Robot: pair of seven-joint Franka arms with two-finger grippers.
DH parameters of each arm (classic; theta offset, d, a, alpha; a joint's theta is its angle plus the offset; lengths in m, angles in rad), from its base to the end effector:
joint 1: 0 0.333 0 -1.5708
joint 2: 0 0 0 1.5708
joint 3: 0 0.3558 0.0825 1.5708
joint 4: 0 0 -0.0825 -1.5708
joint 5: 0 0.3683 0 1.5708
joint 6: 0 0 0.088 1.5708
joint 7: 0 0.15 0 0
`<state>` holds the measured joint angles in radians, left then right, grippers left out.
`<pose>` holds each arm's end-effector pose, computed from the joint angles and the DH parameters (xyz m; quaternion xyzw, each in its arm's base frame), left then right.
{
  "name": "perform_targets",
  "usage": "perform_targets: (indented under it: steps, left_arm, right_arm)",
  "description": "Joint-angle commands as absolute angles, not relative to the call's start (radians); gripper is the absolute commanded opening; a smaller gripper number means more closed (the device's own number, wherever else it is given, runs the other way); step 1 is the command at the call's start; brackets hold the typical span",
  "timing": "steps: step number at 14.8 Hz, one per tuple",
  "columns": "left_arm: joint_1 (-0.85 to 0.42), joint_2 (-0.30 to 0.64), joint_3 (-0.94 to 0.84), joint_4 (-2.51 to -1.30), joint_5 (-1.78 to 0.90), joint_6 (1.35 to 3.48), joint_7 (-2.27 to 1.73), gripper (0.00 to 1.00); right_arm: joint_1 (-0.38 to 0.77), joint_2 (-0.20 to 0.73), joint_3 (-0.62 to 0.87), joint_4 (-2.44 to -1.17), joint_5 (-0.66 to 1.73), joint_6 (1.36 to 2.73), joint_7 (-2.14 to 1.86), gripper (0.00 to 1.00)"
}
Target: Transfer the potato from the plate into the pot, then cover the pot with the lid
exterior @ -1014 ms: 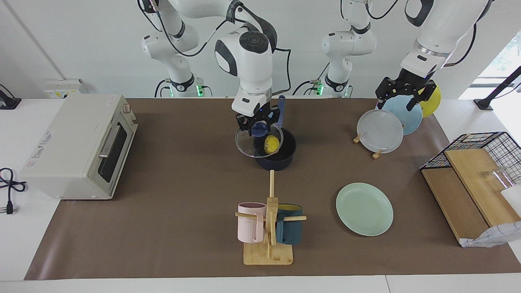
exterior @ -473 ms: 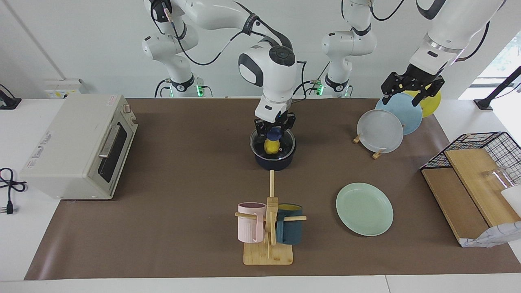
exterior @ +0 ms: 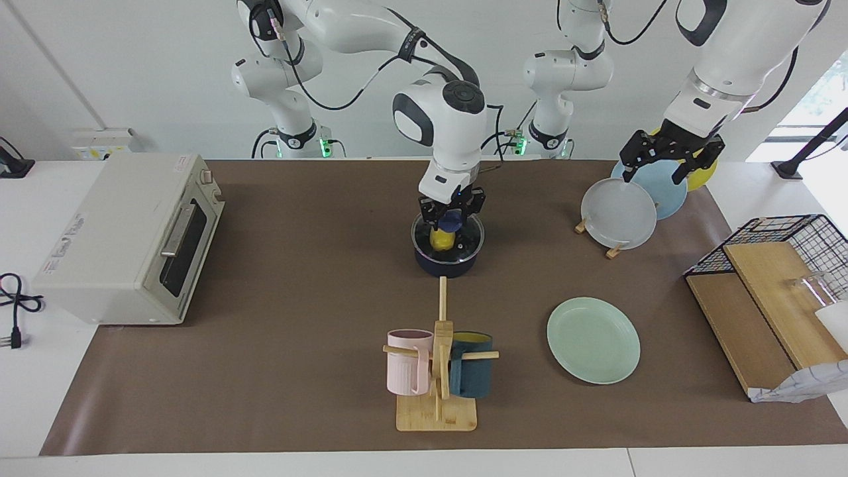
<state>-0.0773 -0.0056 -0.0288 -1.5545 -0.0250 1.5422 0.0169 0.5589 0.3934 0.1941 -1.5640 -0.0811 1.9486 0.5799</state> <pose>0.5305 -0.0604 0.6293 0.9980 -0.0618 -0.0039 0.0122 0.5064 0.4405 0.4207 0.9956 0.0942 0.0000 0.0008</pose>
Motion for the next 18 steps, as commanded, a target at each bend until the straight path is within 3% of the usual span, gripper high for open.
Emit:
perform_targets:
  steps: [1,18]
  left_arm:
    - [-0.098,-0.017,-0.014,-1.562,-0.008,1.560,0.000,1.00]
    - [-0.097,-0.026,-0.009,-1.569,-0.015,1.394,0.000,1.00]
  right_arm:
    - [0.574,0.393,0.193,-1.578,-0.097,1.967,0.604,0.00]
    - [0.572,0.391,0.193,-1.600,-0.100,1.964,0.604,0.00]
